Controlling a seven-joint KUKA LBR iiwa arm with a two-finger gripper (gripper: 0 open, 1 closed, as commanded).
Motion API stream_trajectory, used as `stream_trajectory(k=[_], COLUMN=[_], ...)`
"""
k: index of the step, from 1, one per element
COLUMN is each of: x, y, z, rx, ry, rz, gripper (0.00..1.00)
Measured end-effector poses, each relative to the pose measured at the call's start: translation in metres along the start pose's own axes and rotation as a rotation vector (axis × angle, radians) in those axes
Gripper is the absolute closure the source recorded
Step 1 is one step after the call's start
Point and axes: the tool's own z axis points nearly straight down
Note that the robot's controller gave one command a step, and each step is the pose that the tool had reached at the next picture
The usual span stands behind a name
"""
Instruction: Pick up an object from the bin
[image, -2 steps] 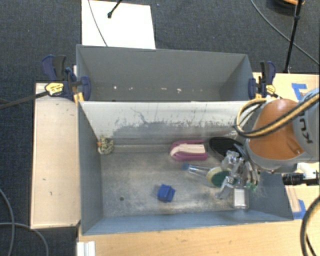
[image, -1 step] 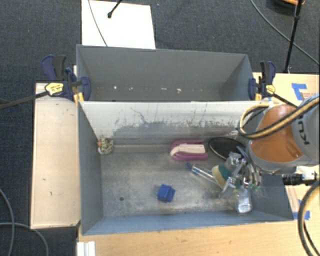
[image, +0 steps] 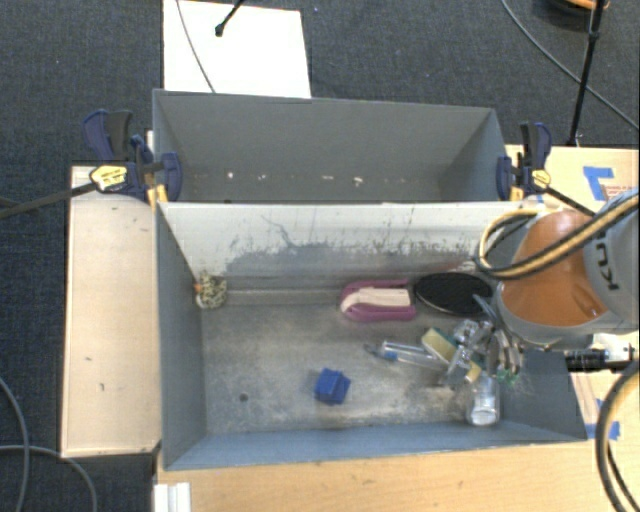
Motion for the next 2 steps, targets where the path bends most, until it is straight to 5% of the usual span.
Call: stream_trajectory(k=[1,2], x=[0.025,0.022], y=[0.032,0.054], z=[-0.092,-0.185], rx=[-0.003,-0.003], ry=[-0.004,-0.007], rz=[0.055,0.053], gripper=[1.0,1.0])
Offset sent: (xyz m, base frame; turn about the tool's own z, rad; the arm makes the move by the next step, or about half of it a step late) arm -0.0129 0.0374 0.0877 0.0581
